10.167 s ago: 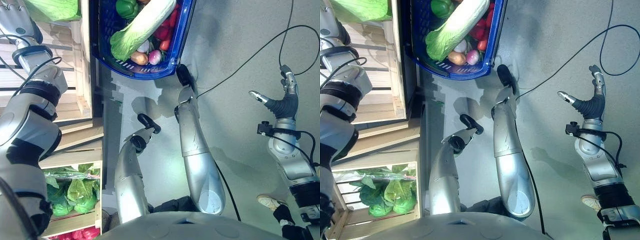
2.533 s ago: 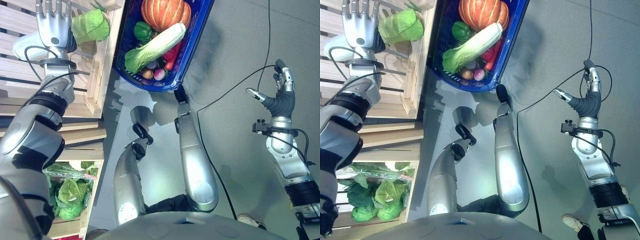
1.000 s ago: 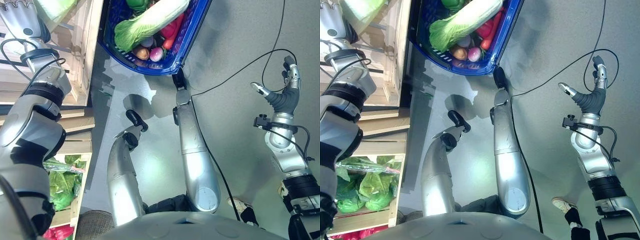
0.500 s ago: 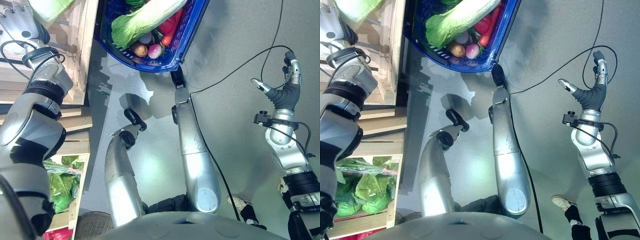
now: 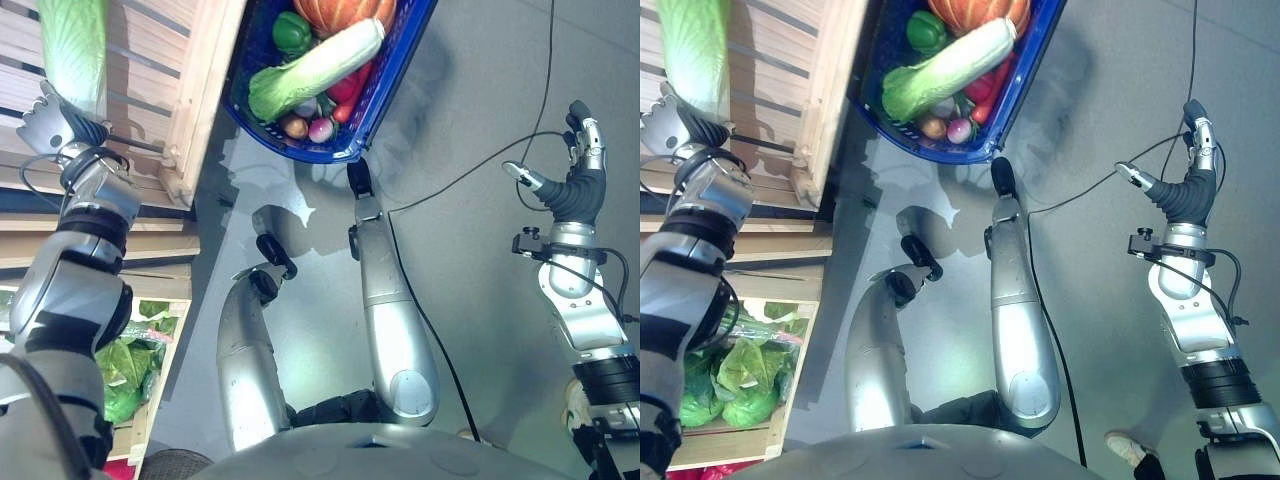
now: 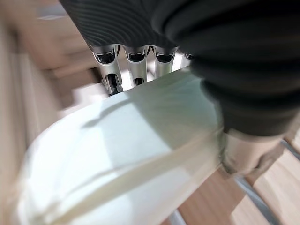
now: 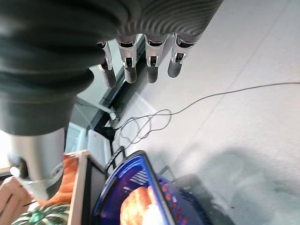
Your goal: Pick up fruits and vegetables into the basket
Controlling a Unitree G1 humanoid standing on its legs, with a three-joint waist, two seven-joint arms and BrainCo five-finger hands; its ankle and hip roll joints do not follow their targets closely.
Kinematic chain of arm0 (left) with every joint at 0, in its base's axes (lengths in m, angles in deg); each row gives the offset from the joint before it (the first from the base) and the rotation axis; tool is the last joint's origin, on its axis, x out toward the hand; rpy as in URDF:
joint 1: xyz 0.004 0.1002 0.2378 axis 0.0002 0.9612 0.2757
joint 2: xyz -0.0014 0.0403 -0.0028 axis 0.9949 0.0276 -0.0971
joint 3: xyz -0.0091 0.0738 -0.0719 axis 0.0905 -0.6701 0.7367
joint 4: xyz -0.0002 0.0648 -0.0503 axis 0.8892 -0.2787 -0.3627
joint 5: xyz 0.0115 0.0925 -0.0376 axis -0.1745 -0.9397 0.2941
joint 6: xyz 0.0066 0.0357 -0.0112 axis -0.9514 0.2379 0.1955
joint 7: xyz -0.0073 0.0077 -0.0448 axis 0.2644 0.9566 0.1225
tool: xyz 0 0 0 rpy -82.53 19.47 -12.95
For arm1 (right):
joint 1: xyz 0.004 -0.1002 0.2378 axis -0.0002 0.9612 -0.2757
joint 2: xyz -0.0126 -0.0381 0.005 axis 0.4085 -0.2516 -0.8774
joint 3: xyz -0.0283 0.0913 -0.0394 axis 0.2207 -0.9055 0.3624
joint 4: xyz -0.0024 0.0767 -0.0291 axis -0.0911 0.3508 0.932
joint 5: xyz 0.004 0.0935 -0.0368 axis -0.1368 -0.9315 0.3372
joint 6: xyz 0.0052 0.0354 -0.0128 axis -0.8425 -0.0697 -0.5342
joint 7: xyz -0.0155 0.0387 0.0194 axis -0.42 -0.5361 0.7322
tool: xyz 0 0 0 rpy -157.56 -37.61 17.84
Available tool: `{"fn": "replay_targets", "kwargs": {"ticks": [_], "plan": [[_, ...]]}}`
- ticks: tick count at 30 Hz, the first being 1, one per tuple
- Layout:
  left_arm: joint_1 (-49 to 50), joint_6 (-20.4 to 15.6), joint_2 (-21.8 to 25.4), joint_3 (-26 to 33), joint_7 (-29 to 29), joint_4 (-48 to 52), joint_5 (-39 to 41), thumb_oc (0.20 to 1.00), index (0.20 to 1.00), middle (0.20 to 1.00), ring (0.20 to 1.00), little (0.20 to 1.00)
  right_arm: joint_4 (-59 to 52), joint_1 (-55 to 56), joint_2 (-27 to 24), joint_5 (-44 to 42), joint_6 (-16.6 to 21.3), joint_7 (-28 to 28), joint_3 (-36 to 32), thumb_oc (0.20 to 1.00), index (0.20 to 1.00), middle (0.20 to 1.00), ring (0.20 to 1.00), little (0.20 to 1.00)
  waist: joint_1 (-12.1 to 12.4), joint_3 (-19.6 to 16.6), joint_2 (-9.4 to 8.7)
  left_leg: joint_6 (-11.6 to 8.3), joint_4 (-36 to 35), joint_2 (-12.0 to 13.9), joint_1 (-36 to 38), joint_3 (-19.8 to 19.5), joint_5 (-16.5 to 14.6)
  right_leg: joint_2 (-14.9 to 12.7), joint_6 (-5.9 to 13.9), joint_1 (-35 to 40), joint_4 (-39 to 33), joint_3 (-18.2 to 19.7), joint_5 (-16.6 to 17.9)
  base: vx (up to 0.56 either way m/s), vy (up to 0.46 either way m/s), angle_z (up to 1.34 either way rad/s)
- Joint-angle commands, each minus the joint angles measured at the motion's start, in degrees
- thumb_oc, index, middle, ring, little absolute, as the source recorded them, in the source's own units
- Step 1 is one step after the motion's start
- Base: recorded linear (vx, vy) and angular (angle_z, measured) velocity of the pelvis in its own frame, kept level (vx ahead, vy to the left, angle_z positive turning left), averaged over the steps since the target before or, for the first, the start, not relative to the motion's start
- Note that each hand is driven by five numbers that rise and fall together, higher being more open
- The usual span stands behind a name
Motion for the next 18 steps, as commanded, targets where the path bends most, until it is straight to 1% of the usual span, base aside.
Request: {"fn": "replay_targets", "kwargs": {"ticks": [1,3,5,6,7,8,9,10,11,12,13,14,15,17,18], "plan": [[5.81,-1.49,7.29,5.11,2.73,-0.42,-0.07,0.2,0.2,0.2,0.2,0.2,-5.26,2.3,0.77,-1.07,1.23,-3.21,-4.08,1.0,1.0,1.0,1.0,1.0,2.22,-1.89,-3.97,-0.67,-6.59,-1.02,4.35,0.97,-0.38,-2.78,1.68,7.79,-2.78,-0.15,-4.7,0.0,-0.087,0.09],[7.93,-3.63,7.42,6.76,2.26,0.66,0.54,0.2,0.2,0.2,0.2,0.2,-5.66,2.51,1.11,-2.37,1.16,-7.08,-4.03,1.0,1.0,1.0,1.0,1.0,2.7,-1.89,-3.92,-0.86,-7.43,-1.3,6.66,0.56,-0.06,-2.91,1.61,10.5,-3.24,-0.81,-5.27,0.0,-0.072,0.05],[10.33,-6.59,7.23,8.4,1.7,2.43,1.33,0.2,0.2,0.2,0.2,0.2,-6.65,2.45,1.13,-3.61,0.87,-11.16,-3.59,1.0,1.0,1.0,1.0,1.0,3.48,-1.89,-3.85,-0.93,-8.66,-1.45,9.25,0.12,0.36,-2.99,1.58,13.27,-3.73,-1.51,-5.89,0.01,-0.082,0.06],[10.97,-7.04,7.09,8.79,1.6,2.93,1.39,0.2,0.2,0.2,0.2,0.2,-6.91,2.46,1.12,-4.11,0.65,-12.18,-3.43,1.0,1.0,1.0,1.0,1.0,3.61,-1.89,-3.86,-0.97,-8.97,-1.47,9.83,0.04,0.47,-3.0,1.55,13.9,-3.87,-1.65,-6.0,0.01,-0.1,0.08],[12.68,-9.59,6.64,10.1,1.31,4.51,1.05,0.2,0.2,0.2,0.2,0.2,-7.69,2.26,1.11,-6.3,-0.05,-16.15,-2.83,1.0,1.0,1.0,1.0,1.0,4.17,-1.89,-3.93,-1.09,-10.26,-1.58,11.76,-0.14,1.13,-3.13,1.52,15.93,-4.52,-2.13,-6.15,-0.08,-0.096,0.09],[13.0,-10.29,6.6,10.49,1.37,4.81,0.87,0.2,0.2,0.2,0.2,0.2,-7.9,2.2,1.02,-6.96,0.06,-17.21,-2.8,1.0,1.0,1.0,1.0,1.0,4.03,-1.89,-4.2,-0.75,-10.84,-1.72,11.35,0.47,2.83,-3.42,1.13,15.6,-5.23,-2.4,-4.72,-0.08,-0.141,0.14],[15.17,-12.26,6.06,11.35,1.61,7.39,-0.19,0.2,0.2,0.2,0.2,0.2,-8.5,2.09,1.41,-8.84,-0.22,-20.91,-2.16,1.0,1.0,1.0,1.0,1.0,4.82,-1.89,-4.24,-0.96,-12.26,-1.9,13.29,0.22,3.57,-3.49,1.12,17.92,-6.01,-3.01,-4.92,-0.08,-0.123,0.15],[16.25,-13.64,5.88,11.88,1.68,8.54,-1.45,0.2,0.2,0.2,0.2,0.2,-8.9,2.06,1.54,-9.83,-0.55,-23.18,-1.72,1.0,1.0,1.0,1.0,1.0,5.22,-1.89,-4.28,-1.07,-13.14,-1.95,14.6,0.12,3.95,-3.49,1.2,19.39,-6.51,-3.48,-5.17,0.01,-0.129,0.15],[17.13,-14.86,5.87,11.73,1.89,9.99,-2.45,0.2,0.2,0.2,0.2,0.2,-9.56,1.96,1.6,-10.93,-1.28,-25.16,-1.28,1.0,1.0,1.0,1.0,1.0,5.68,-1.89,-4.26,-1.23,-14.14,-2.08,16.1,0.01,4.39,-3.47,1.27,21.13,-7.1,-3.98,-5.43,0.02,-0.073,0.12],[17.3,-14.99,5.87,11.75,1.93,10.14,-2.54,0.2,0.2,0.2,0.2,0.2,-9.64,2.03,1.6,-11.11,-1.35,-25.42,-1.24,1.0,1.0,1.0,1.0,1.0,5.68,-1.89,-4.29,-1.25,-14.37,-2.13,16.38,0.0,4.48,-3.49,1.27,21.41,-7.26,-4.05,-5.43,0.02,-0.1,0.11],[18.37,-16.84,5.75,12.03,1.53,12.42,-3.45,0.2,0.2,0.2,0.2,0.2,-9.8,1.37,1.57,-13.84,-2.45,-29.01,-0.57,1.0,1.0,1.0,1.0,1.0,6.5,-1.89,-4.26,-1.3,-15.71,-2.37,18.39,-0.25,5.03,-3.39,1.21,23.65,-7.9,-4.64,-5.76,0.01,-0.083,0.09],[18.61,-17.45,5.7,12.08,1.48,12.92,-3.67,0.2,0.2,0.2,0.2,0.2,-9.81,1.18,1.52,-14.56,-2.67,-29.8,-0.34,1.0,1.0,1.0,1.0,1.0,6.68,-1.9,-4.26,-1.32,-16.19,-2.42,18.99,-0.3,5.22,-3.36,1.23,24.26,-8.07,-4.85,-5.9,0.03,-0.136,0.1],[19.41,-19.55,5.73,11.85,1.33,14.56,-4.41,0.2,0.2,0.2,0.2,0.2,-9.86,0.58,1.62,-17.03,-3.37,-32.33,0.49,1.0,1.0,1.0,1.0,1.0,7.34,-2.46,-4.19,-1.46,-17.54,-2.51,20.34,-0.56,5.83,-3.26,1.31,25.69,-8.55,-5.46,-6.36,0.02,-0.084,0.08],[20.5,-20.93,5.52,11.5,1.32,16.4,-4.93,0.2,0.2,0.2,0.2,0.2,-9.86,-0.07,1.97,-19.48,-4.21,-34.41,1.31,1.0,1.0,1.0,1.0,1.0,7.99,-3.17,-4.21,-1.53,-18.72,-2.65,21.48,-0.93,6.28,-3.24,1.35,27.08,-9.26,-5.9,-6.58,0.04,-0.135,0.13],[21.85,-23.03,5.06,11.06,0.98,18.42,-6.57,0.2,0.2,0.2,0.2,0.2,-9.85,-1.33,2.79,-22.65,-5.51,-36.5,2.47,1.0,1.0,1.0,1.0,1.0,9.04,-4.22,-4.27,-1.64,-20.16,-2.66,22.92,-1.51,6.8,-3.16,1.41,28.72,-9.85,-6.68,-7.03,0.06,-0.185,0.14]]}}
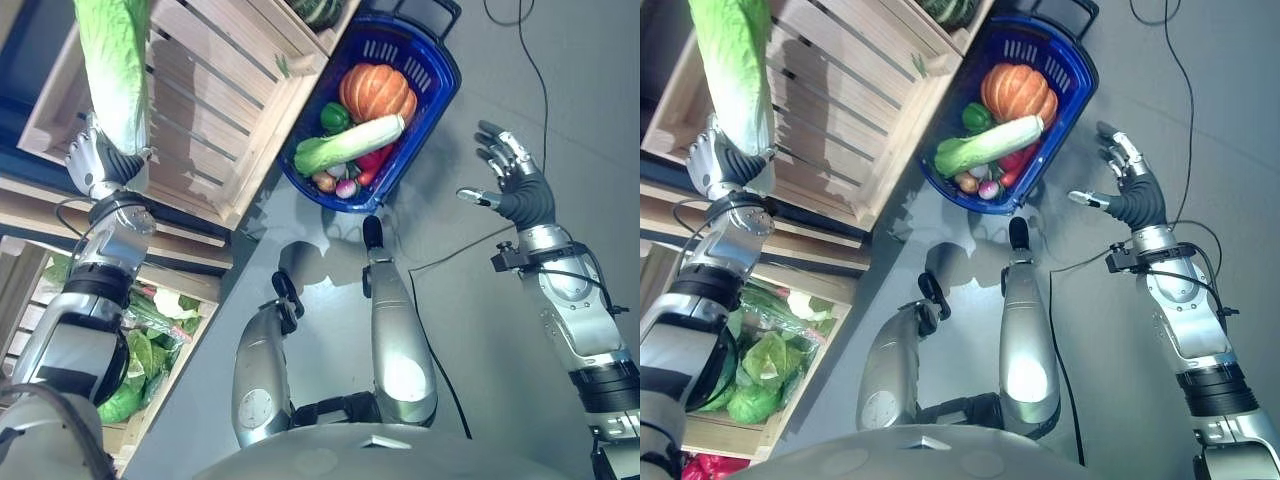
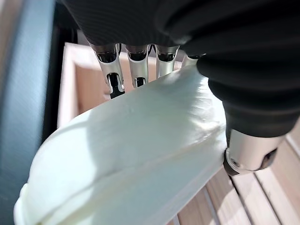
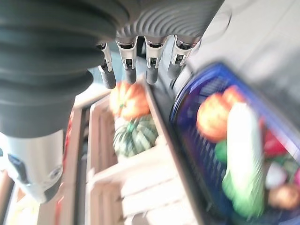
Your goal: Pick up fruits and vegetables into the basket
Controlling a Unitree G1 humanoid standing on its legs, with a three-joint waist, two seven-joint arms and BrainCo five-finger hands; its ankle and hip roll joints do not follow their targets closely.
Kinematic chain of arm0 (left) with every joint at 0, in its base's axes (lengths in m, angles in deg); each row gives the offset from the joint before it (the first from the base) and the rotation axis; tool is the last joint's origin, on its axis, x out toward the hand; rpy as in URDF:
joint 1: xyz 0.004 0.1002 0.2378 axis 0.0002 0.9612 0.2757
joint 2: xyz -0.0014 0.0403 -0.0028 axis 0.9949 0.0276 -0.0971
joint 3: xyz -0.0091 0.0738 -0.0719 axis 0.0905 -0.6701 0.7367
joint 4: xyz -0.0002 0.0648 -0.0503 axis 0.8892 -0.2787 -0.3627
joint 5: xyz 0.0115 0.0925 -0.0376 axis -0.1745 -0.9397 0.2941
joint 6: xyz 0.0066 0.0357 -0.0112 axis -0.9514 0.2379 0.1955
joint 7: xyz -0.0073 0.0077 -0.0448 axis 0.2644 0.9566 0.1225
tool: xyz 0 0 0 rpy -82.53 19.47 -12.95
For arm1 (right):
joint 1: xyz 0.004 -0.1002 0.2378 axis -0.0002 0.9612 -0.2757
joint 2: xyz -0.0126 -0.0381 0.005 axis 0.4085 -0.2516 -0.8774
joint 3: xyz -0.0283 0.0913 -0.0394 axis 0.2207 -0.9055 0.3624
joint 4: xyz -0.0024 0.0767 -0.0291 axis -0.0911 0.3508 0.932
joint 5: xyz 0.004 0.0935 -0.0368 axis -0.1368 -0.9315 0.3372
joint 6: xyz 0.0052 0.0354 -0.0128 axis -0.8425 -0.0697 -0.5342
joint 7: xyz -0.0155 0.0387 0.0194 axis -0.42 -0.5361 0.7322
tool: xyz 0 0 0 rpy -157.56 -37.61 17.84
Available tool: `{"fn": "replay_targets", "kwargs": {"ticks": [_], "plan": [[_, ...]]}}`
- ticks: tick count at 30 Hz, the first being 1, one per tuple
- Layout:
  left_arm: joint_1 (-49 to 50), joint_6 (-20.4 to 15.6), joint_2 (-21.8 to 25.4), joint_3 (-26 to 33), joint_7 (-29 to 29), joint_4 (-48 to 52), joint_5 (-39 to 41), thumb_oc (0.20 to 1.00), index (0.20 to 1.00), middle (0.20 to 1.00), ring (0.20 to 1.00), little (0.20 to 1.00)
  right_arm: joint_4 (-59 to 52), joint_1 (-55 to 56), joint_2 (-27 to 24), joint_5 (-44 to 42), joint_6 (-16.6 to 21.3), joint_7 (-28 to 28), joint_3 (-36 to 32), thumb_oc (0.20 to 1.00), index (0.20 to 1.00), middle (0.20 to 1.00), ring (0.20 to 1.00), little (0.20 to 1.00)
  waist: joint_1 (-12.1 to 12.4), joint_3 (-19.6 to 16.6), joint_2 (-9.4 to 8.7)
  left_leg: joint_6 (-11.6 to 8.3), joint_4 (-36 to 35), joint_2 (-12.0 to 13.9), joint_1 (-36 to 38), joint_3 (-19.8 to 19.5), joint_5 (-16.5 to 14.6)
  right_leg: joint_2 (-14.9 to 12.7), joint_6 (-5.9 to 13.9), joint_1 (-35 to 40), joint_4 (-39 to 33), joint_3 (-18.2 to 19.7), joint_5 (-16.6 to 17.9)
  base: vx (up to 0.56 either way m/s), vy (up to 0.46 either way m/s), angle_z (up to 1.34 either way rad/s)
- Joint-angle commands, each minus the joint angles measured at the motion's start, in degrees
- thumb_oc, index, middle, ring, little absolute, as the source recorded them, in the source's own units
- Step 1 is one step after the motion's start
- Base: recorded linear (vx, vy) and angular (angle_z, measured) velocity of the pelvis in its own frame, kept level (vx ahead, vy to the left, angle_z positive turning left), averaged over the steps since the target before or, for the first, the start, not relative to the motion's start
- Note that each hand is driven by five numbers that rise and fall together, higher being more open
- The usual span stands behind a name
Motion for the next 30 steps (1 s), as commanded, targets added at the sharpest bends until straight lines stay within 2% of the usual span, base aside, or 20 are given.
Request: {"fn": "replay_targets", "kwargs": {"ticks": [1,7,12,15,19,20,22,27,30], "plan": [[3.45,-6.21,5.3,3.02,1.38,3.35,-5.94,0.2,0.2,0.2,0.2,0.2,-4.37,-2.08,2.81,-8.24,-0.82,-6.41,0.5,1.0,1.0,1.0,1.0,1.0,2.57,-4.72,-3.43,1.34,-2.81,-1.57,-1.12,0.66,0.55,-3.11,3.01,5.93,-1.33,-0.74,-6.43,0.08,-0.191,0.14],[8.1,-11.15,2.99,1.02,-0.56,9.44,-10.73,0.2,0.2,0.2,0.2,0.2,-5.45,-4.95,5.78,-12.92,-7.33,-8.78,4.09,1.0,1.0,1.0,1.0,1.0,5.13,-8.04,-3.69,0.81,-7.34,-0.89,4.21,-0.54,1.97,-2.09,2.75,12.26,-4.33,-2.41,-7.13,0.08,-0.145,0.13],[12.63,-13.96,-0.18,-0.94,-2.72,15.98,-17.79,0.2,0.2,0.2,0.2,0.2,-5.94,-7.22,9.96,-20.24,-14.37,-5.75,7.39,1.0,1.0,1.0,1.0,1.0,7.64,-11.35,-3.92,0.51,-11.17,-0.55,8.78,-1.7,3.0,-1.44,2.85,17.87,-7.22,-3.71,-7.22,0.12,-0.154,0.11],[14.99,-15.03,-1.74,-2.87,-4.15,19.14,-20.78,0.2,0.2,0.2,0.2,0.2,-5.63,-7.7,12.59,-25.4,-16.92,-3.82,9.54,1.0,1.0,1.0,1.0,1.0,8.87,-13.08,-3.98,0.34,-12.87,-0.12,11.4,-2.35,3.32,-1.11,3.02,20.45,-7.93,-4.48,-7.52,0.15,-0.114,0.08],[16.9,-15.48,-3.35,-4.39,-5.52,21.43,-21.93,0.2,0.2,0.2,0.2,0.2,-5.35,-7.79,14.0,-26.8,-17.11,-0.81,11.52,1.0,1.0,1.0,1.0,1.0,9.93,-14.69,-4.1,0.21,-14.06,0.12,13.18,-2.87,3.63,-0.88,3.21,22.33,-8.36,-5.1,-7.73,0.12,-0.073,0.12],[17.85,-15.47,-4.43,-4.98,-6.25,22.39,-21.66,0.2,0.2,0.2,0.2,0.2,-4.97,-7.92,14.49,-27.04,-17.13,1.94,12.77,1.0,1.0,1.0,1.0,1.0,10.48,-15.66,-4.18,0.12,-14.61,0.26,14.21,-3.19,3.72,-0.75,3.32,23.4,-8.62,-5.26,-7.85,0.12,-0.055,0.07],[18.27,-15.52,-4.86,-5.2,-6.69,22.78,-21.48,0.2,0.2,0.2,0.2,0.2,-4.74,-7.96,14.77,-26.3,-16.97,3.2,13.34,1.0,1.0,1.0,1.0,1.0,10.65,-16.0,-4.21,0.05,-14.96,0.36,14.77,-3.24,3.77,-0.68,3.37,23.94,-8.82,-5.34,-7.89,0.1,-0.045,0.11],[20.39,-15.43,-6.94,-7.19,-7.57,26.32,-24.39,0.2,0.2,0.2,0.2,0.2,-3.57,-7.68,15.61,-24.42,-15.86,11.29,15.35,1.0,1.0,1.0,1.0,1.0,11.59,-18.23,-4.54,-0.19,-17.19,0.71,17.63,-3.53,3.93,-0.4,3.78,26.62,-10.2,-5.78,-7.83,0.09,-0.039,0.05],[21.15,-14.95,-7.32,-7.64,-7.76,27.55,-24.76,0.2,0.2,0.2,0.2,0.2,-3.03,-7.68,15.94,-24.88,-15.33,13.23,15.72,1.0,1.0,1.0,1.0,1.0,11.76,-18.67,-4.67,-0.27,-17.88,0.88,18.56,-3.38,3.89,-0.43,3.93,27.44,-10.78,-5.93,-7.72,0.05,-0.012,0.02]]}}
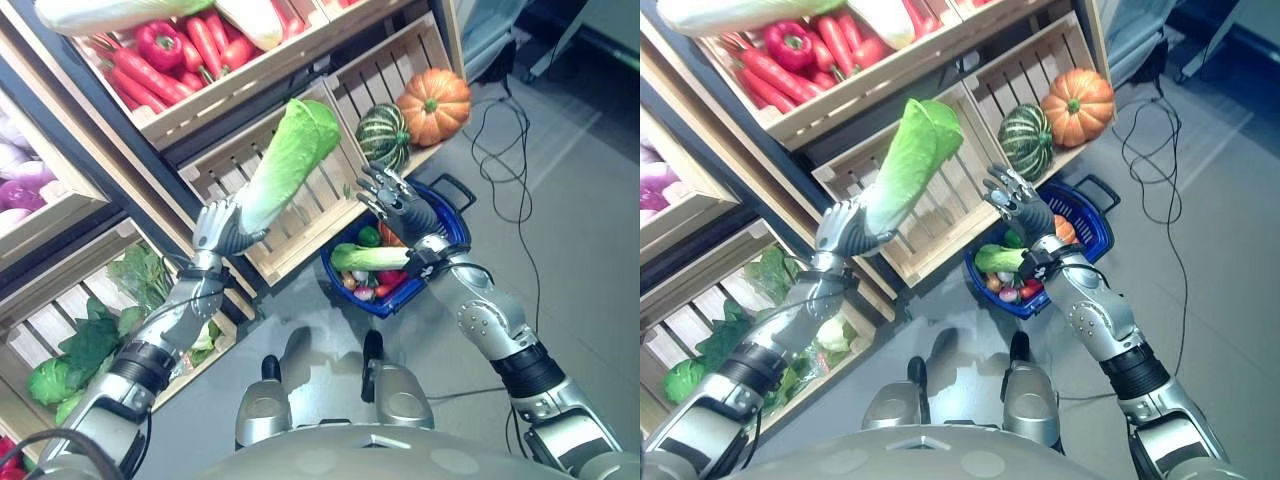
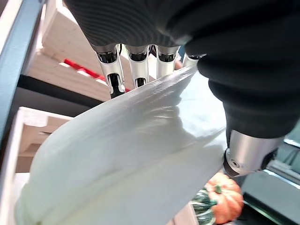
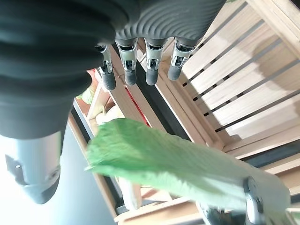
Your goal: Pick up fruits and vegetables into the basket
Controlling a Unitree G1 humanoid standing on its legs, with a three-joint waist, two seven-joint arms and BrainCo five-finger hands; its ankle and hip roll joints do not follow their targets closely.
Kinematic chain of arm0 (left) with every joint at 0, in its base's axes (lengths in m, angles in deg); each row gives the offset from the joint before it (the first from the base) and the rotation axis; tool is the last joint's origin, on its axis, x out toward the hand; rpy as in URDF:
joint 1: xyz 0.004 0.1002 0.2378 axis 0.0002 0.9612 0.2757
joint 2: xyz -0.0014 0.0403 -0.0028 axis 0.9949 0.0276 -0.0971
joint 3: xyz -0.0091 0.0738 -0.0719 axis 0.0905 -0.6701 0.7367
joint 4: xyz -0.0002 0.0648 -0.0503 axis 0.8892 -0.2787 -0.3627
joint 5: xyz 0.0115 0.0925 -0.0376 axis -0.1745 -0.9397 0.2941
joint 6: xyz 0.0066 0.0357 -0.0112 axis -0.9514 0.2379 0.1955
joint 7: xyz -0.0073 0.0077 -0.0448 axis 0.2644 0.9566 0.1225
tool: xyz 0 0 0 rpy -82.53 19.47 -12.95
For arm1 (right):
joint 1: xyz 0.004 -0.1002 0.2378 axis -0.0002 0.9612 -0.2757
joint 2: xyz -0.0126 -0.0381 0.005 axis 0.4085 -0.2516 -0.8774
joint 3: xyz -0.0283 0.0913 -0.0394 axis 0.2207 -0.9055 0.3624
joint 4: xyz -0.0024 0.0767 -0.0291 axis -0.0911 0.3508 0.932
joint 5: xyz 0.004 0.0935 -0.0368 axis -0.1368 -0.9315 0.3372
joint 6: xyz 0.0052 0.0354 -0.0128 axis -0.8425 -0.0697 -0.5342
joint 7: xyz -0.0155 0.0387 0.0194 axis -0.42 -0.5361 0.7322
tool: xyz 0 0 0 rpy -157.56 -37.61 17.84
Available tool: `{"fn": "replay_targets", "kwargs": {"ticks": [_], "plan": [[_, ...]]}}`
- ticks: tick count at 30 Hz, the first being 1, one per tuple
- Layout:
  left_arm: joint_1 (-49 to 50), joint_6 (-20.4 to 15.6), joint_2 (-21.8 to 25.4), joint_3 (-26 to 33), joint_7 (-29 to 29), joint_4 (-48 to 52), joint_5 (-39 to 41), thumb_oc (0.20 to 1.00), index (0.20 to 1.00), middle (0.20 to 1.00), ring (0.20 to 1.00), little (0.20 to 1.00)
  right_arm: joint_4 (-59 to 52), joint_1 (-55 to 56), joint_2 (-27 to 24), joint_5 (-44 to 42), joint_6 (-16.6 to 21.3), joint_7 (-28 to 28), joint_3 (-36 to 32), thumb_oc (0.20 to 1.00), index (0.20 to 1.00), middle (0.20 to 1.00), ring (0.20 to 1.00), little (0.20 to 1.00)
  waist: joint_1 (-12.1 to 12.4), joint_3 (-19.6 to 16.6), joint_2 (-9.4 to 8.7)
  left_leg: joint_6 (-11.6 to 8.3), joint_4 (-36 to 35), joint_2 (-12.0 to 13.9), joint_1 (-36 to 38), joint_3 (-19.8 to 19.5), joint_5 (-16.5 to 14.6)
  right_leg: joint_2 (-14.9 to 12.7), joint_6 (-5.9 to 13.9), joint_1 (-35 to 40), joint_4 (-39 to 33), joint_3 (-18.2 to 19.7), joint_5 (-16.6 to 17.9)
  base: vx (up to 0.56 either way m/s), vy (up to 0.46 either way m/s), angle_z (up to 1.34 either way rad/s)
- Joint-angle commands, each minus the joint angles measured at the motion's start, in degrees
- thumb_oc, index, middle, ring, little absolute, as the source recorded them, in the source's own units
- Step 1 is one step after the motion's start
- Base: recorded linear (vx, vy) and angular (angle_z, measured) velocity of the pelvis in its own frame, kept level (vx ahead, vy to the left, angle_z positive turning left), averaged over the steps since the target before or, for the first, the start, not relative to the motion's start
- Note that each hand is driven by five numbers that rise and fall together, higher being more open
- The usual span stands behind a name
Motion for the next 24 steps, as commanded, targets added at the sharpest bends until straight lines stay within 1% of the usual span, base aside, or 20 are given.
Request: {"fn": "replay_targets", "kwargs": {"ticks": [1,4,7,11,15,17,20,24], "plan": [[-1.15,0.09,1.32,-0.85,1.09,4.7,-1.57,0.2,0.2,0.2,0.2,0.2,-2.4,-0.04,2.09,-0.82,3.23,5.99,0.05,1.0,1.0,1.0,1.0,1.0,0.2,-1.68,-1.83,1.69,2.22,-0.13,-2.03,0.66,-3.78,-2.81,4.82,6.52,0.84,1.2,-7.73,0.05,-0.005,0.03],[-1.21,1.27,0.82,-2.14,1.23,4.45,-1.55,0.2,0.2,0.2,0.2,0.2,-1.57,-0.57,2.69,-1.55,3.49,7.18,1.16,1.0,1.0,1.0,1.0,1.0,0.36,-2.16,-1.85,1.59,1.91,0.0,-1.3,0.79,-3.94,-2.84,4.97,7.2,0.58,1.05,-7.83,0.05,0.003,0.03],[-1.14,2.86,0.32,-3.67,0.72,4.8,-2.86,0.2,0.2,0.2,0.2,0.2,-0.81,-1.58,3.67,-3.23,2.91,8.12,2.51,1.0,1.0,1.0,1.0,1.0,0.8,-2.54,-1.95,1.47,1.53,0.09,-0.62,0.8,-4.06,-2.95,5.13,7.96,0.21,0.75,-7.87,0.0,0.0,0.0],[-1.91,3.59,0.28,-5.65,1.3,4.83,-5.31,0.2,0.2,0.2,0.2,0.2,0.11,-2.67,4.29,-4.84,2.07,9.07,4.03,1.0,1.0,1.0,1.0,1.0,1.05,-3.29,-2.16,1.32,0.82,0.19,0.09,0.98,-4.06,-3.25,5.49,8.7,-0.4,0.39,-7.75,0.0,0.005,0.02],[-3.57,4.47,-0.5,-7.68,2.26,4.73,-6.93,0.2,0.2,0.2,0.2,0.2,1.96,-3.69,5.34,-6.28,1.53,9.13,5.55,1.0,1.0,1.0,1.0,1.0,1.1,-3.81,-2.17,1.19,0.25,0.35,0.68,1.28,-4.01,-3.45,5.7,9.3,-1.02,0.09,-7.56,0.01,0.003,0.03],[-5.07,5.14,-1.32,-9.47,2.48,5.08,-8.4,0.2,0.2,0.2,0.2,0.2,2.76,-4.09,6.19,-7.47,1.26,8.17,7.1,1.0,1.0,1.0,1.0,1.0,1.04,-4.27,-2.2,1.11,-0.22,0.51,1.03,1.56,-3.93,-3.59,5.87,9.58,-1.29,-0.13,-7.52,0.0,0.004,0.07],[-6.28,4.97,-1.72,-10.69,2.0,5.4,-8.6,0.2,0.2,0.2,0.2,0.2,3.1,-4.66,6.75,-8.68,0.77,6.73,8.17,1.0,1.0,1.0,1.0,1.0,1.07,-4.52,-2.22,1.03,-0.59,0.56,1.23,1.6,-3.84,-3.68,5.99,9.76,-1.48,-0.33,-7.48,0.0,0.0,0.0],[-7.54,3.74,-2.28,-12.34,0.79,6.09,-8.52,0.2,0.2,0.2,0.2,0.2,3.38,-5.36,7.56,-10.44,0.12,5.48,9.86,1.0,1.0,1.0,1.0,1.0,1.17,-4.99,-2.26,1.0,-1.08,0.63,1.64,1.69,-3.81,-3.73,6.05,10.13,-1.83,-0.68,-7.48,0.0,0.0,0.0]]}}
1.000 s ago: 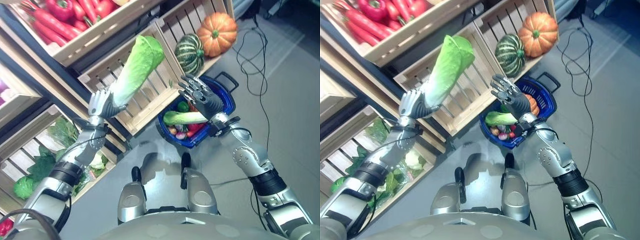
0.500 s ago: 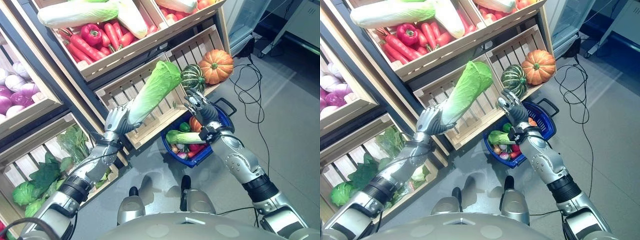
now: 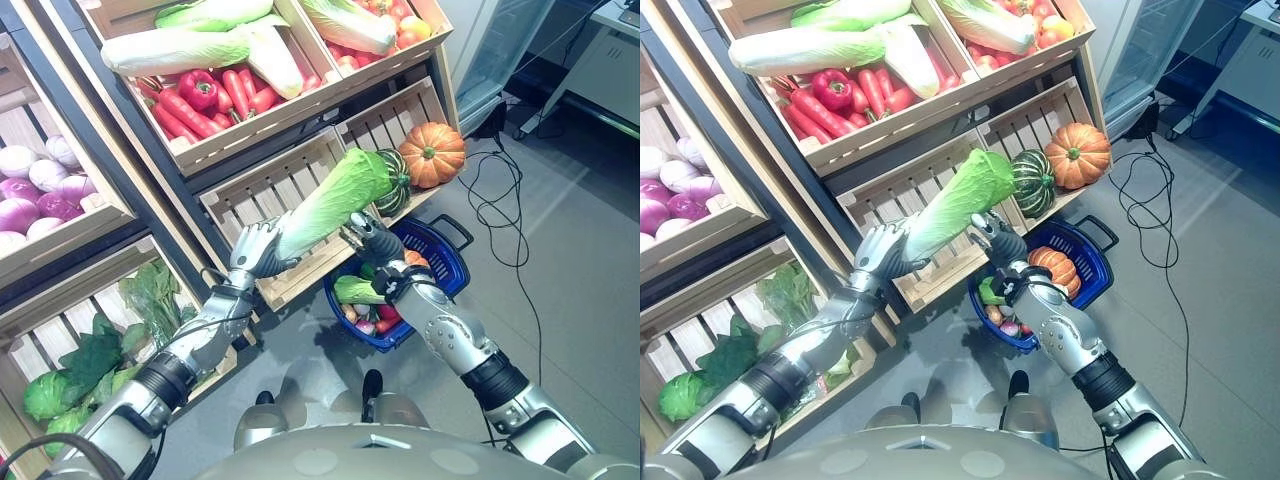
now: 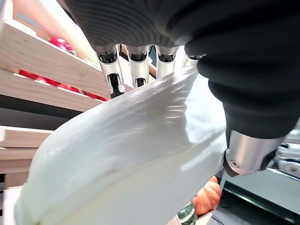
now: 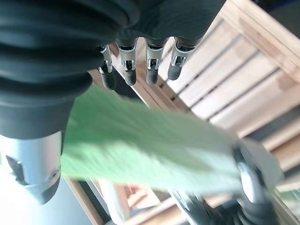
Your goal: Pick up fruits and vegetables into the basket
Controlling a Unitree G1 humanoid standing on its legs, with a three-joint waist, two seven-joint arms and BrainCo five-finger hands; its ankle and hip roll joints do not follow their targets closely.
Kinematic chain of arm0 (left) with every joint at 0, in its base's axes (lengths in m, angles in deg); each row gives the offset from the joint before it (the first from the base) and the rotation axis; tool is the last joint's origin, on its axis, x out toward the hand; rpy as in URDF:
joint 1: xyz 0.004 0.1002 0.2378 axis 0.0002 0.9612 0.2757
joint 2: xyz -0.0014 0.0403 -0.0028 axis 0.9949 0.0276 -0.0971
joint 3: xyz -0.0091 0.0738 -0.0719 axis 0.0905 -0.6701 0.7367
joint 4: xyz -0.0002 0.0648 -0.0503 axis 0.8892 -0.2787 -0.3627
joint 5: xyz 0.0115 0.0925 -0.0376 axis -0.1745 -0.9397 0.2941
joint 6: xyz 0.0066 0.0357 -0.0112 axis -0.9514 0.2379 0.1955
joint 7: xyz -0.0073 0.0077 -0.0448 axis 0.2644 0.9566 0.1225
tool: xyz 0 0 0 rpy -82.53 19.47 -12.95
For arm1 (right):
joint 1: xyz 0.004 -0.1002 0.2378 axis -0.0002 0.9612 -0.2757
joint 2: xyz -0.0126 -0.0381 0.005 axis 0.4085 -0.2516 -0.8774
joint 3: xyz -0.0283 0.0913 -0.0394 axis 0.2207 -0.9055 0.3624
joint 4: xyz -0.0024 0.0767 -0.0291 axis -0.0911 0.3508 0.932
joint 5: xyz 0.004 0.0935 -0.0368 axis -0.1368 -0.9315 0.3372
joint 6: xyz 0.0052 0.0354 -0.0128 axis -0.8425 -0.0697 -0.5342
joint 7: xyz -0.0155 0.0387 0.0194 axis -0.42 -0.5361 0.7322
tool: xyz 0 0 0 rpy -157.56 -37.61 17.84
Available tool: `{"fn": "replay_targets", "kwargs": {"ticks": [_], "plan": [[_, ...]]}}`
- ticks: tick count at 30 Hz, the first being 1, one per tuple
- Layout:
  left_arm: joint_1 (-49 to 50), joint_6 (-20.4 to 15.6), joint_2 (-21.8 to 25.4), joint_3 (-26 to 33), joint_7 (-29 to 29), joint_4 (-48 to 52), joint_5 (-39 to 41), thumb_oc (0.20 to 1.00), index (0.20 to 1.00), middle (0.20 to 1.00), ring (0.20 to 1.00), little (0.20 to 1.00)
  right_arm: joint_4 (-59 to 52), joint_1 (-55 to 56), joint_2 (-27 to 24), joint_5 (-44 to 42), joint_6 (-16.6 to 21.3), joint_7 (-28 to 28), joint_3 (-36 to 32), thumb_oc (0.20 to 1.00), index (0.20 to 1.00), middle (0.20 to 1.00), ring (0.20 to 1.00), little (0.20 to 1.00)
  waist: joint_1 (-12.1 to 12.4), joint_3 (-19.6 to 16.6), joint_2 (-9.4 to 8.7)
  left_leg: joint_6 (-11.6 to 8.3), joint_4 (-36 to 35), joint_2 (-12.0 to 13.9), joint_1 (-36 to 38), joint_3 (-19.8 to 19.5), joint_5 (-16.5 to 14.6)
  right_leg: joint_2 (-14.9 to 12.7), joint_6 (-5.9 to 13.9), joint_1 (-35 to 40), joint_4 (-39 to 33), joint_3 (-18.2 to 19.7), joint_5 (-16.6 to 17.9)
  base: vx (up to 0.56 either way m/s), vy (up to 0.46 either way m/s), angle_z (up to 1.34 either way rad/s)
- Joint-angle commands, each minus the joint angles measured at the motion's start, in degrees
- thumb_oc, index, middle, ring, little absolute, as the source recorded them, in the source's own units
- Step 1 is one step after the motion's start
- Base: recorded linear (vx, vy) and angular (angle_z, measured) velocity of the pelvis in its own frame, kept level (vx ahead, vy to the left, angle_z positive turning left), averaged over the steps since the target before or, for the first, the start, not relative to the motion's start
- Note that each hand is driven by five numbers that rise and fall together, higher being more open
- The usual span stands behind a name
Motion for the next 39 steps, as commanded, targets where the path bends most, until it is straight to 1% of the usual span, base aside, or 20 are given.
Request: {"fn": "replay_targets", "kwargs": {"ticks": [1,3,7,9,12,17,21,23,24,25,28,29,30,31,32,34,35,36,39], "plan": [[-7.14,-2.53,1.18,-2.84,1.15,4.54,-1.59,0.2,0.2,0.2,0.2,0.2,-2.22,-5.22,1.98,-2.79,1.19,-2.46,0.65,1.0,1.0,1.0,1.0,1.0,0.74,-0.39,-1.93,1.21,1.45,0.57,-1.37,2.39,-4.85,-4.05,5.75,5.6,1.98,0.67,-8.42,0.0,0.0,0.0],[-7.4,-2.82,0.99,-3.28,1.35,4.62,-2.32,0.2,0.2,0.2,0.2,0.2,-2.24,-5.37,2.03,-2.81,0.98,-2.42,0.97,1.0,1.0,1.0,1.0,1.0,0.68,-0.6,-1.96,1.19,1.3,0.62,-1.21,2.51,-4.83,-4.09,5.79,5.76,1.77,0.68,-8.37,0.0,0.0,0.0],[-8.21,-1.99,0.55,-5.02,2.11,4.4,-4.7,0.2,0.2,0.2,0.2,0.2,-1.6,-5.78,2.04,-1.44,0.33,-1.0,1.95,1.0,1.0,1.0,1.0,1.0,0.38,-1.08,-1.96,1.15,1.07,0.75,-0.89,2.84,-4.85,-4.15,5.91,5.91,1.58,0.75,-8.33,0.0,0.0,0.0],[-8.13,-2.14,0.48,-5.67,2.23,4.31,-5.75,0.2,0.2,0.2,0.2,0.2,-1.55,-6.0,1.99,-0.48,0.27,-0.55,2.3,1.0,1.0,1.0,1.0,1.0,0.38,-1.09,-1.98,1.16,0.99,0.76,-0.81,2.95,-4.9,-4.17,5.93,6.01,1.43,0.66,-8.35,-0.02,0.008,0.0],[-7.75,-2.8,0.54,-6.55,1.11,4.9,-7.36,0.2,0.2,0.2,0.2,0.2,-1.62,-6.39,1.89,1.46,0.81,-0.8,2.55,1.0,1.0,1.0,1.0,1.0,0.43,-1.2,-1.93,1.18,0.77,0.72,-0.67,3.06,-4.94,-4.27,6.03,6.12,1.14,0.5,-8.23,0.0,0.0,0.0],[-7.91,-3.61,1.02,-7.79,-1.32,7.07,-10.68,0.2,0.2,0.2,0.2,0.2,-2.17,-7.56,1.95,3.01,0.45,-0.63,2.71,1.0,1.0,1.0,1.0,1.0,0.51,-1.19,-1.65,1.23,0.45,0.59,-0.53,2.98,-4.93,-4.41,6.18,6.14,0.96,0.37,-8.12,-0.01,0.004,0.0],[-8.98,-3.84,1.6,-9.83,-3.15,8.4,-15.64,0.2,0.2,0.2,0.2,0.2,-1.51,-9.37,2.19,3.66,0.32,1.03,3.04,1.0,1.0,1.0,1.0,1.0,0.61,-1.37,-1.42,1.18,0.54,0.59,-0.57,2.92,-5.07,-4.48,6.28,6.17,1.01,0.28,-8.27,0.0,0.0,0.0],[-9.6,-3.46,1.41,-11.13,-4.05,8.82,-16.91,0.2,0.2,0.2,0.2,0.2,-0.42,-10.35,2.53,3.91,1.33,2.0,3.18,1.0,1.0,1.0,1.0,1.0,0.65,-1.36,-1.35,1.2,0.54,0.62,-0.6,2.98,-5.11,-4.58,6.29,6.21,0.89,0.14,-8.27,0.0,0.0,0.0],[-9.67,-3.63,1.26,-11.62,-4.53,8.89,-17.2,0.2,0.2,0.2,0.2,0.2,0.07,-10.74,2.76,4.34,1.95,2.45,3.15,0.705,0.705,0.705,0.705,0.705,0.71,-1.33,-1.29,1.21,0.53,0.65,-0.6,2.98,-5.12,-4.6,6.3,6.26,0.88,0.04,-8.3,0.0,0.0,0.0],[-9.67,-3.82,1.11,-12.01,-5.03,9.04,-17.15,0.2,0.2,0.2,0.2,0.2,0.54,-10.92,2.91,5.01,2.94,2.56,3.04,0.2,0.2,0.2,0.2,0.2,0.74,-1.32,-1.26,1.19,0.48,0.69,-0.58,2.99,-5.13,-4.67,6.33,6.29,0.83,-0.02,-8.29,0.0,0.0,0.0],[-9.1,-4.22,0.64,-12.48,-7.61,9.25,-14.59,0.2,0.2,0.2,0.2,0.2,0.8,-11.38,2.81,7.12,5.41,2.24,2.37,0.2,0.2,0.2,0.2,0.2,0.82,-1.26,-1.08,1.18,0.24,0.75,-0.47,2.8,-5.12,-4.72,6.39,6.36,0.73,-0.11,-8.29,0.0,0.0,0.0],[-9.05,-4.01,0.54,-12.51,-8.14,9.33,-13.8,0.2,0.2,0.2,0.2,0.2,0.76,-11.49,2.73,7.23,5.61,2.24,2.26,0.2,0.2,0.2,0.2,0.2,0.82,-1.22,-1.05,1.17,0.23,0.76,-0.45,2.76,-5.1,-4.72,6.4,6.38,0.7,-0.12,-8.26,0.0,0.0,0.0],[-8.4,-3.57,0.08,-12.53,-9.67,8.93,-12.3,0.548,0.548,0.548,0.548,0.548,0.07,-11.73,2.65,8.06,6.16,2.71,1.74,0.2,0.2,0.2,0.2,0.2,0.81,-1.07,-1.01,1.12,0.14,0.88,-0.5,2.82,-5.08,-4.72,6.42,6.28,0.76,-0.17,-8.29,-0.03,-0.017,0.04],[-7.68,-3.07,-0.2,-12.34,-12.21,8.32,-8.51,1.0,1.0,1.0,1.0,1.0,-0.37,-11.72,2.38,9.68,7.02,2.83,0.97,0.2,0.2,0.2,0.2,0.2,0.84,-0.93,-0.98,1.02,0.12,0.99,-0.62,2.77,-5.03,-4.69,6.46,6.14,0.85,-0.17,-8.35,-0.04,-0.025,0.07],[-6.78,-2.43,-0.4,-11.99,-14.74,7.71,-4.41,1.0,1.0,1.0,1.0,1.0,-0.74,-11.79,1.98,10.65,7.82,2.92,0.22,0.2,0.2,0.2,0.2,0.2,0.87,-0.81,-0.91,0.95,0.2,1.1,-0.8,2.7,-4.93,-4.62,6.46,5.96,1.03,-0.14,-8.39,-0.03,-0.023,0.07],[-5.89,-1.84,-0.45,-11.47,-16.29,7.08,-1.49,1.0,1.0,1.0,1.0,1.0,-1.21,-11.76,1.58,11.57,8.24,2.89,-0.54,0.2,0.2,0.2,0.2,0.2,0.95,-0.62,-0.79,0.94,0.31,1.2,-0.94,2.6,-4.93,-4.52,6.43,5.76,1.28,-0.12,-8.49,-0.05,-0.024,0.07],[-3.68,-0.59,-0.28,-10.0,-18.75,4.85,5.53,1.0,1.0,1.0,1.0,1.0,-2.41,-11.58,0.11,13.8,9.05,2.73,-2.78,0.2,0.2,0.2,0.2,0.2,1.1,0.11,-0.56,0.91,0.71,1.42,-1.35,2.38,-4.53,-4.35,6.15,5.39,1.89,-0.21,-8.55,-0.06,-0.041,0.06],[-1.94,0.58,-0.16,-8.73,-19.92,3.5,9.77,1.0,1.0,1.0,1.0,1.0,-3.17,-11.1,-0.82,15.29,9.91,2.89,-4.23,0.2,0.2,0.2,0.2,0.2,1.22,0.21,-0.36,0.85,0.73,1.56,-1.45,2.13,-4.77,-4.14,6.11,5.29,2.12,-0.2,-9.03,-0.06,-0.046,0.03],[2.42,0.53,0.56,-4.79,-20.4,0.41,16.25,1.0,1.0,1.0,1.0,1.0,-5.27,-9.74,-3.11,17.96,11.21,2.84,-8.18,0.2,0.2,0.2,0.2,0.2,1.68,1.0,-0.13,0.78,1.04,1.91,-1.9,1.8,-4.49,-3.83,5.68,5.04,2.71,-0.56,-9.39,-0.04,-0.055,0.02]]}}
